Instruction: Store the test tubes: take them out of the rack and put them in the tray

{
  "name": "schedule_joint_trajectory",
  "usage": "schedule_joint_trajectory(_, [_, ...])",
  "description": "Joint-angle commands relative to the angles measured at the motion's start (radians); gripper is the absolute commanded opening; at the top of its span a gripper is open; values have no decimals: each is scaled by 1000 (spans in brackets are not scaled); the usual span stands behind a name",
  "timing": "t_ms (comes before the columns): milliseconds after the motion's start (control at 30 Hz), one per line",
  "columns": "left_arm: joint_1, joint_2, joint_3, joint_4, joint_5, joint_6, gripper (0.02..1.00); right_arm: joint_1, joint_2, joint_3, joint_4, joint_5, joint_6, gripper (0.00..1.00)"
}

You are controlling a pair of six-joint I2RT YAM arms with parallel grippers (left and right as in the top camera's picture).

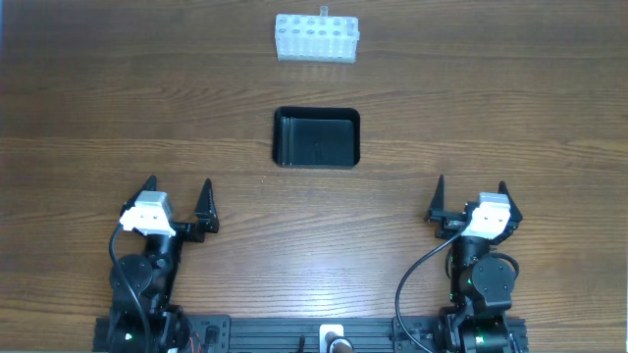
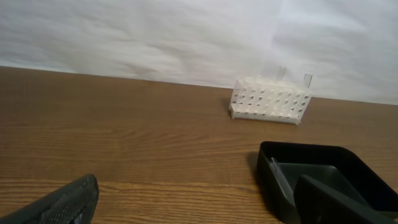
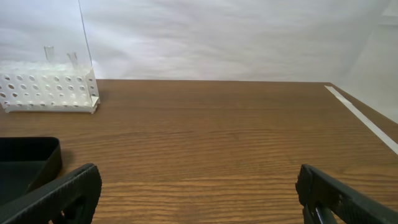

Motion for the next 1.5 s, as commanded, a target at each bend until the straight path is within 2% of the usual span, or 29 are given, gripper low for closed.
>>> schedule_joint_trajectory(33, [7, -10, -5, -3, 17, 11, 1000, -5, -5, -6, -3, -17, -1, 991])
schedule_joint_trajectory(133, [7, -10, -5, -3, 17, 11, 1000, -5, 19, -5, 74, -21, 14, 993])
schedule_joint_trajectory(267, [7, -10, -5, -3, 17, 11, 1000, -5, 129, 22, 200, -29, 174, 991])
schedule_joint_trajectory(533, [7, -10, -5, -3, 17, 11, 1000, 3, 619, 272, 287, -196, 183, 993])
schedule_joint_trajectory(667, [7, -10, -5, -3, 17, 11, 1000, 79, 877, 447, 288, -234, 182, 991])
schedule_joint_trajectory(733, [7, -10, -5, -3, 17, 11, 998, 139, 989, 528, 288, -223, 166, 991])
schedule_joint_trajectory(933, [7, -10, -5, -3, 17, 11, 1000, 341, 1332, 790, 273, -107, 151, 993])
schedule_joint_trajectory(1067, [7, -10, -5, -3, 17, 11, 1000, 423, 1534, 984, 191, -86, 156, 991])
schedule_joint_trajectory(1267, [7, -10, -5, -3, 17, 11, 1000, 462, 1773, 1269, 38, -2, 245, 991])
schedule_joint_trajectory(1500, [7, -10, -5, -3, 17, 11, 1000, 460, 2025, 1592, -96, 79, 288, 991])
